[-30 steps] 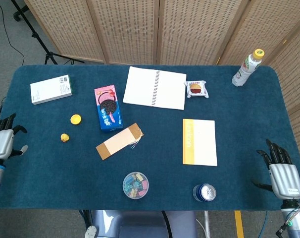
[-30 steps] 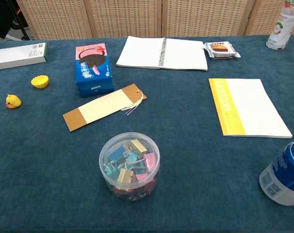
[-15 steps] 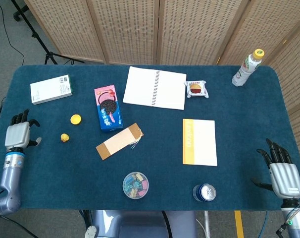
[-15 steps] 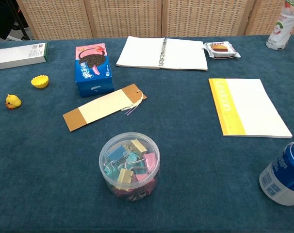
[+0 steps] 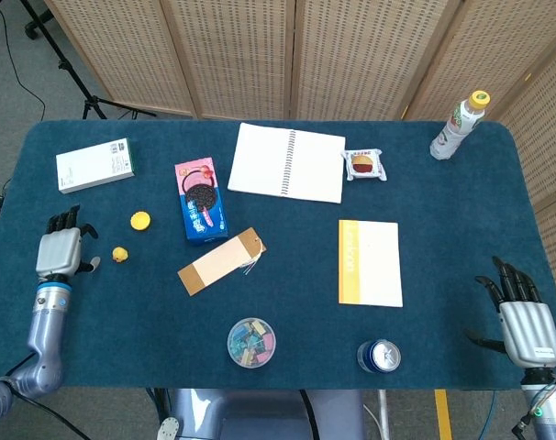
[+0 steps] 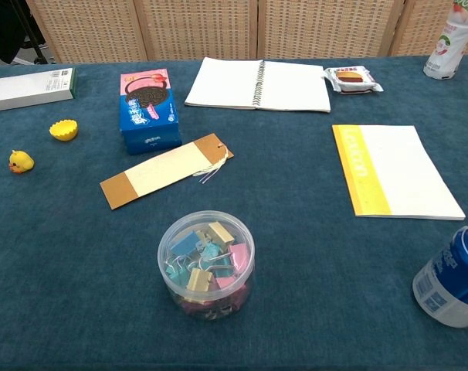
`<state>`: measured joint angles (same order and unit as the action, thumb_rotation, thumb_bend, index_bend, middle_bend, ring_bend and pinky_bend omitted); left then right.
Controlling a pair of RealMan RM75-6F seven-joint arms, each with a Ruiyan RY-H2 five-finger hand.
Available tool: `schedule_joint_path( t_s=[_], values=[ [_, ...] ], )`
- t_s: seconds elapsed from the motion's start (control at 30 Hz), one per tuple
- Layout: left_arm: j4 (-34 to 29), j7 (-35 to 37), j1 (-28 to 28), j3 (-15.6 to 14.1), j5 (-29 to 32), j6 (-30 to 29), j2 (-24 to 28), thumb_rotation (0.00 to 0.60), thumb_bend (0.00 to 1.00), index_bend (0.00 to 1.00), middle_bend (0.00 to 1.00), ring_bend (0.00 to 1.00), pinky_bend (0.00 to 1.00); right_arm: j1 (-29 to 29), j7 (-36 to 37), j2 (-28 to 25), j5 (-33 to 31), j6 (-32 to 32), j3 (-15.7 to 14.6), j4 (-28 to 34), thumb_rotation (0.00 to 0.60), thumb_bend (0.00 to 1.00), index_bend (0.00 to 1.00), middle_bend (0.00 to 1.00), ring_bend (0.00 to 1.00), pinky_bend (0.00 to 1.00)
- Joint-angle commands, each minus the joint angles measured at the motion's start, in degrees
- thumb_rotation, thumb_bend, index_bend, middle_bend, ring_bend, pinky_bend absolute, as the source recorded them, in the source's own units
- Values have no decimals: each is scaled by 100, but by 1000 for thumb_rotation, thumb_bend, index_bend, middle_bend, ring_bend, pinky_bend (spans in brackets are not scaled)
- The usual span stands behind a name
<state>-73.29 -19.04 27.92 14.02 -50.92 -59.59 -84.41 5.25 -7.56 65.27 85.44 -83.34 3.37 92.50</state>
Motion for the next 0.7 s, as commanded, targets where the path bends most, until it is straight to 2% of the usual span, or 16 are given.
schedule_joint_path(
  t_s=[0.03, 0.27, 0.7],
  values=[
    [-87, -182, 20, -28, 107, -72, -25, 600, 252, 443, 0, 0, 36, 1, -3, 2, -1, 5, -2, 0, 600, 0, 202, 0, 0, 91],
    [4, -425, 94, -71, 259, -103, -187, 600, 252, 443, 0, 0, 36, -1, 14, -8, 2, -8, 0, 8, 600, 0, 202, 0, 0, 91],
    [236, -390, 207, -56, 215, -112, -519, 600, 252, 458, 0, 0, 36, -5, 78, -32, 16, -24, 2, 7, 600, 0, 202, 0, 0, 91]
  ],
)
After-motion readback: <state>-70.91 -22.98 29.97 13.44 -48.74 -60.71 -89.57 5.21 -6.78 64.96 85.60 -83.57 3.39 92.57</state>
